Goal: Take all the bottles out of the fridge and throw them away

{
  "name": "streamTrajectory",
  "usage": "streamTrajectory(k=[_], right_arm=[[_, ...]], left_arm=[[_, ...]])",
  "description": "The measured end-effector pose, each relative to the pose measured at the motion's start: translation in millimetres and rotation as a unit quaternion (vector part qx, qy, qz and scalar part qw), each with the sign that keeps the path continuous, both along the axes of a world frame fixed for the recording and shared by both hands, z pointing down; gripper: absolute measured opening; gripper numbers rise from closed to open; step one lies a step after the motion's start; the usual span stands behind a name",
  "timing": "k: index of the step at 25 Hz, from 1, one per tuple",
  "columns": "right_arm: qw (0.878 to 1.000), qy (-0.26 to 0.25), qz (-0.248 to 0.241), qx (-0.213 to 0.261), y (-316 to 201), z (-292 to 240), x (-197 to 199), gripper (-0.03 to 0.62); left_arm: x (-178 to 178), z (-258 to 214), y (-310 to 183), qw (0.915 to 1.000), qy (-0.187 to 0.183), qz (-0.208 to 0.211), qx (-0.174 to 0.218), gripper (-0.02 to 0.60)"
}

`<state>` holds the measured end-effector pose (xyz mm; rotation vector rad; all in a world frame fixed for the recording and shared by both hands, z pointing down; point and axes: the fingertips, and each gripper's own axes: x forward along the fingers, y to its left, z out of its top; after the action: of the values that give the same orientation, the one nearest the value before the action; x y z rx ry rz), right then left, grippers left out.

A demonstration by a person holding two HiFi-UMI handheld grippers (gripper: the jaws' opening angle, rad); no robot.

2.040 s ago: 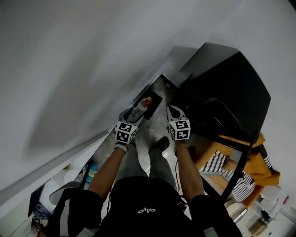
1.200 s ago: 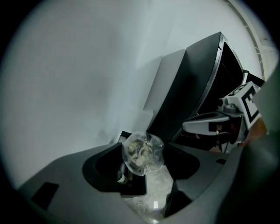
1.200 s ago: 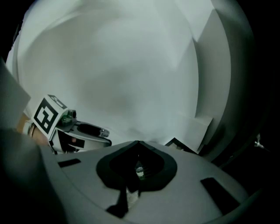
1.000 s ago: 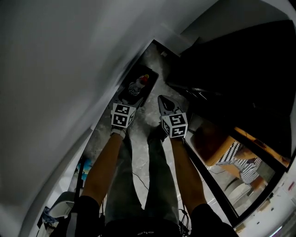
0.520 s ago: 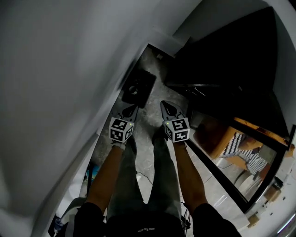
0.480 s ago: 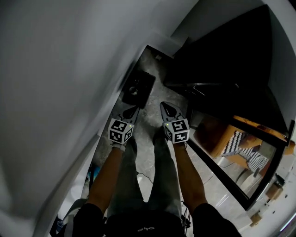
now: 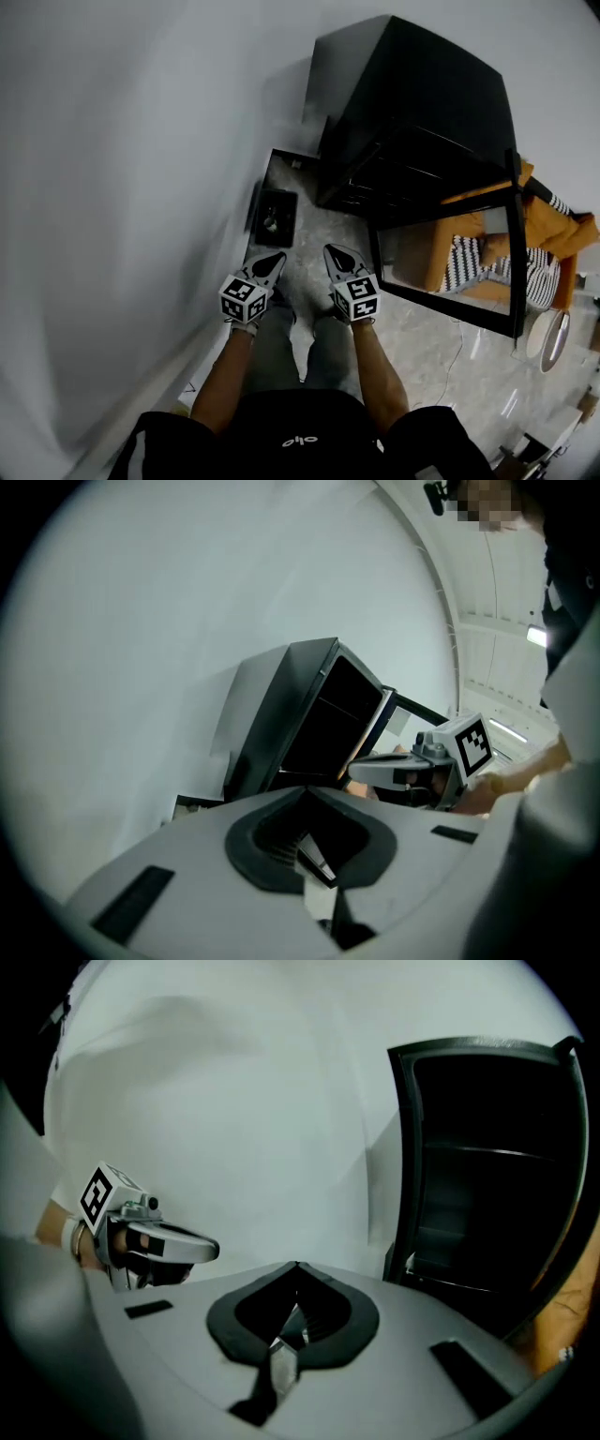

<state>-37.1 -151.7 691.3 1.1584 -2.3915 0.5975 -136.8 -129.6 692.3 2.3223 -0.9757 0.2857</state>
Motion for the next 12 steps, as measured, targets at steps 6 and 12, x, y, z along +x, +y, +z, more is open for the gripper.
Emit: streamTrajectory(k=[6,12], right_arm=[[0.998,-0.01,0.055,0.028,56.7,-84.8,63.9,0.009],[0.993,-0.022,0.102,0.051,113.5,-153.1,142.7,0.009]], left_arm=[[26.6,-91.6,35.2,0.9993,-0.008,0.005,0.037,0.005],[87.3,-162.2,87.0,0.9955,-0.043,0.026,0.081,0.003]])
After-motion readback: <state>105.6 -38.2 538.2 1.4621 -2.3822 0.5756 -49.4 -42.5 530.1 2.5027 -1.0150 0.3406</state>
